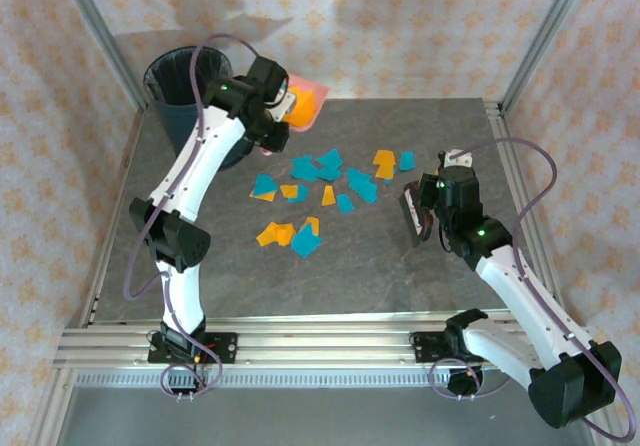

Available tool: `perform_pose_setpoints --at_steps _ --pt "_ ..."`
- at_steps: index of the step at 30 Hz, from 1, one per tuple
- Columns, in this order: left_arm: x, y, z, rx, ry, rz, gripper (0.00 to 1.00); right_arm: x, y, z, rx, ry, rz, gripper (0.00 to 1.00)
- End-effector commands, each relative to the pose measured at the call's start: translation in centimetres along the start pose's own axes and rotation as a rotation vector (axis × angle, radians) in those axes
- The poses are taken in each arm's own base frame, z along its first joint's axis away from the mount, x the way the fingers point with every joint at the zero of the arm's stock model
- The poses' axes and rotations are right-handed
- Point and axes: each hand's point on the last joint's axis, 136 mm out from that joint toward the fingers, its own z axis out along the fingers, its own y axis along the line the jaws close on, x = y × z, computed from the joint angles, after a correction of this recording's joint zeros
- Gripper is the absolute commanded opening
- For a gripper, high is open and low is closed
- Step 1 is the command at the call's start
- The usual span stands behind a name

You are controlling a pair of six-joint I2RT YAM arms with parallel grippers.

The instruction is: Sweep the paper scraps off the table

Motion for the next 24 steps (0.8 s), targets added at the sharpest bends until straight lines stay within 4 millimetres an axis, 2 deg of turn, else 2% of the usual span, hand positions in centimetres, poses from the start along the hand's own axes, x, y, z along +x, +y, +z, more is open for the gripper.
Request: perform_pose_setpoints --at_steps 1,12,24 --pt "-0.5 1.2 -0.7 0.013 -0.011 -0.066 0.00 -0.9 0.3 -0.5 -0.014 -0.028 0.030 0.00" --pt "-4.2 6.0 -1.0 0.092 -0.142 -0.317 0.00 -1.1 0.3 -0.8 -0.015 -0.022 0.032 0.00" --pt "-7.1 9.5 -1.1 0.251 -0.247 -0.548 0.00 -1.0 0.2 -1.0 -0.010 -0.014 0.037 0.00"
